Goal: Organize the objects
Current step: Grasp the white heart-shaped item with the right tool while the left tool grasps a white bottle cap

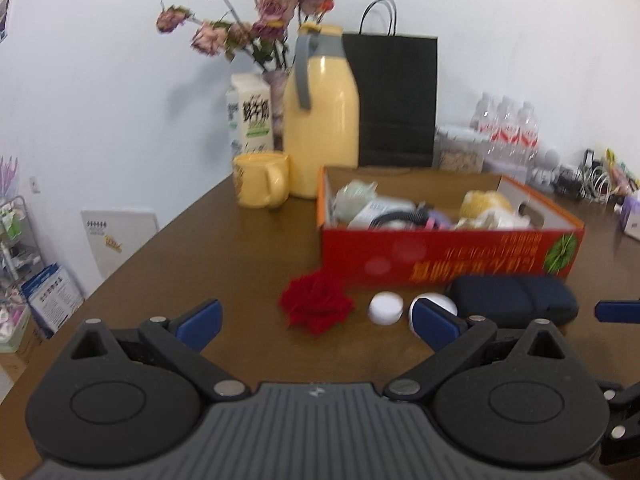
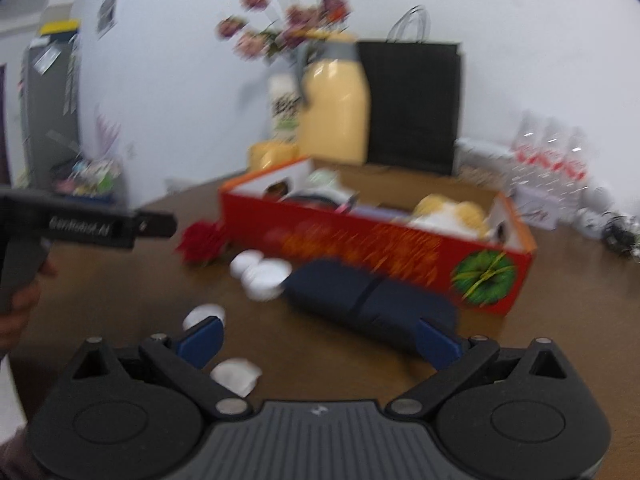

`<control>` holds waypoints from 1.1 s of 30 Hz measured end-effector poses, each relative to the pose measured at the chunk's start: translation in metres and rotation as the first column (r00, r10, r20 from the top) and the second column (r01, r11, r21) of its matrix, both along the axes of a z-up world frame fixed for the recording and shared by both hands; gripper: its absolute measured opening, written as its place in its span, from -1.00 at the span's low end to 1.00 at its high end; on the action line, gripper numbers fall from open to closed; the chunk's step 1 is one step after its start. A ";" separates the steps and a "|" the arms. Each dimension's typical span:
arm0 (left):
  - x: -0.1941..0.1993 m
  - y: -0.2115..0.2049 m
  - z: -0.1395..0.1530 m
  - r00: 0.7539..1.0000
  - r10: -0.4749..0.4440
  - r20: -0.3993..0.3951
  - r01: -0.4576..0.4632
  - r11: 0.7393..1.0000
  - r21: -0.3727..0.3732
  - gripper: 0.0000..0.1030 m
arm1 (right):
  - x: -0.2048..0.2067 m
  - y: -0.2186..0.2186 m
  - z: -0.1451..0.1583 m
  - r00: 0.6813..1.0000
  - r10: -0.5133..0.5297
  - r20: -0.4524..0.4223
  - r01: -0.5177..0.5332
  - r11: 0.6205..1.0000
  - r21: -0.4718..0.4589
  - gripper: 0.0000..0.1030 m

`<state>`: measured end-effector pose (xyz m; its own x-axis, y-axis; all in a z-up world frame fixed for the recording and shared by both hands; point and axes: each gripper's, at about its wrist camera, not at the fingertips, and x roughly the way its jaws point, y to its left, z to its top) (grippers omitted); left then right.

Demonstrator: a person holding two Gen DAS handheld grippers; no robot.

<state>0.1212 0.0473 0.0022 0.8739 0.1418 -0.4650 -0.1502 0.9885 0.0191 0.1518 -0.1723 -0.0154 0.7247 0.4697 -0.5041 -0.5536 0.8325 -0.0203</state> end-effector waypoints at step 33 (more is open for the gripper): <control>0.011 -0.038 -0.034 0.974 -0.166 -0.151 0.159 0.986 -0.057 0.92 | 0.000 -0.005 -0.019 0.997 -0.030 -0.071 0.030 1.000 -0.007 -0.51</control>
